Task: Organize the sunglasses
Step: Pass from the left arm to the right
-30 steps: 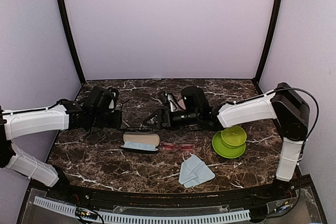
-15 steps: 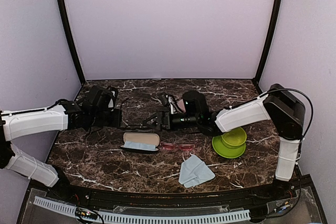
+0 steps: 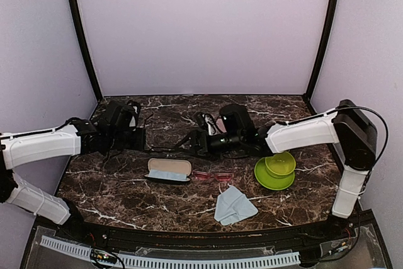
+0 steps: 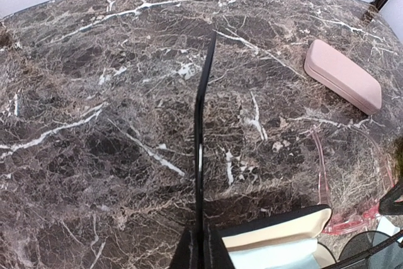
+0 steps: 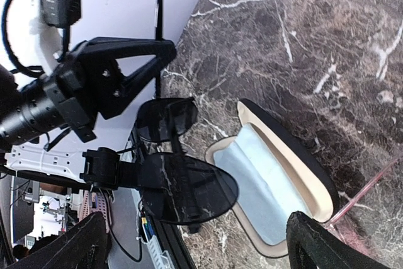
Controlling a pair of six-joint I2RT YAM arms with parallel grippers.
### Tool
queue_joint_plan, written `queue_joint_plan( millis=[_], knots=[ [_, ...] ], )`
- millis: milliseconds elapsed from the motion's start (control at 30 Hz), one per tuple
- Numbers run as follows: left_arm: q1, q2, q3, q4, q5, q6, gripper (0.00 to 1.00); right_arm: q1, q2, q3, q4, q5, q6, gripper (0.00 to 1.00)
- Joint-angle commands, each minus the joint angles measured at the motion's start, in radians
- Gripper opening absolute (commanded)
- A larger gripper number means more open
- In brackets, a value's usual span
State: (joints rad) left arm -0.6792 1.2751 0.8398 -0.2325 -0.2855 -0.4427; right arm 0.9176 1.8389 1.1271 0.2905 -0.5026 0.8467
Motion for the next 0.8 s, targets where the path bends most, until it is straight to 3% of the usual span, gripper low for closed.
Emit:
queue_joint_plan(
  millis=[0,333,767],
  knots=[
    [-0.006,-0.038,0.062,0.025,-0.034,0.041,0.0,-0.017,-0.108,0.066,-0.081,0.026,-0.032,1.0],
    [-0.009,-0.089,0.126,0.166,-0.026,0.116,0.0,-0.036,-0.164,0.151,-0.183,0.01,-0.108,1.0],
    [-0.053,-0.085,0.089,0.259,-0.056,0.122,0.0,-0.033,-0.095,0.209,-0.178,-0.027,-0.098,0.97]
  ],
)
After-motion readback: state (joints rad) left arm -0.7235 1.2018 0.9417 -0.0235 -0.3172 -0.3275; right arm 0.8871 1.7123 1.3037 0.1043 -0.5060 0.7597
